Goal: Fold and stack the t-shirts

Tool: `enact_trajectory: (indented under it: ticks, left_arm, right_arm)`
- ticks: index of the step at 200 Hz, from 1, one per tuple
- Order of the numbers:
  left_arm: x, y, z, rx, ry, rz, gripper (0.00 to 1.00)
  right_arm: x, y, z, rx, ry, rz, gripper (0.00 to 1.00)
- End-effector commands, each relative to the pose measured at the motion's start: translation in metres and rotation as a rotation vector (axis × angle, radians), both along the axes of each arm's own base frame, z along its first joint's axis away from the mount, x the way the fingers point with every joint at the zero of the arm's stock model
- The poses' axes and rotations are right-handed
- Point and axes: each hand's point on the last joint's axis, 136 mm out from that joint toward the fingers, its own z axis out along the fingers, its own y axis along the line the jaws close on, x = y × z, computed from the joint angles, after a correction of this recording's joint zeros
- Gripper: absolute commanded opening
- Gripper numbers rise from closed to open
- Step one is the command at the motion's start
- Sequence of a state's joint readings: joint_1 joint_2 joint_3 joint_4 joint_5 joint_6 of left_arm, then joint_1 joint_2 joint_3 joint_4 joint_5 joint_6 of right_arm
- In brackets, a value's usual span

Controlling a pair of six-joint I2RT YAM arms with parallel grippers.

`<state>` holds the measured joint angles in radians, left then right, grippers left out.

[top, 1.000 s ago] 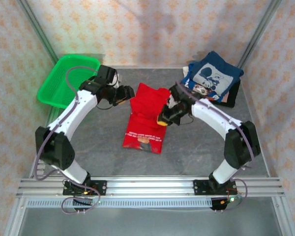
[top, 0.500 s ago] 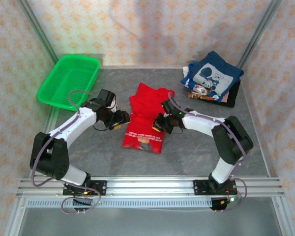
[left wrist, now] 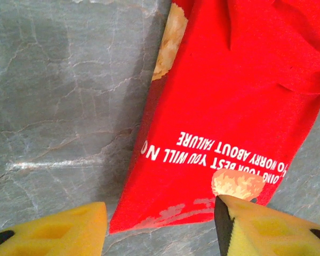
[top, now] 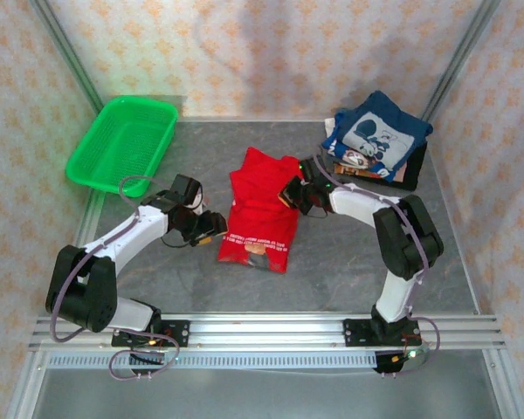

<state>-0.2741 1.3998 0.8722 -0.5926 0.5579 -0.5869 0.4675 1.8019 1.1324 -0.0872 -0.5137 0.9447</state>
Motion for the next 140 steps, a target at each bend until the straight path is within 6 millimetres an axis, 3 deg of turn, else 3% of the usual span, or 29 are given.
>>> enact_trajectory:
  ticks: [1, 20, 50, 80, 140]
  left_arm:
    - [0.013, -0.002, 0.004, -0.008, -0.023, 0.02, 0.55]
    - [0.022, -0.005, 0.004, -0.007, -0.021, 0.019, 0.51]
    - [0.031, -0.009, -0.004, 0.003, 0.025, 0.024, 0.3]
    - [0.045, -0.013, -0.008, 0.028, 0.046, 0.025, 0.25]
    - [0.073, -0.034, -0.015, 0.043, 0.083, -0.006, 0.18]
  right_arm:
    - [0.015, 0.008, 0.023, 0.034, -0.066, 0.018, 0.08]
    - [0.001, 0.005, 0.029, 0.038, -0.048, 0.029, 0.08]
    - [-0.036, -0.008, 0.029, 0.041, -0.006, 0.023, 0.05]
    - [-0.066, -0.012, 0.005, 0.028, 0.053, 0.033, 0.04]
    - [-0.068, -0.007, -0.03, 0.052, 0.103, 0.008, 0.02]
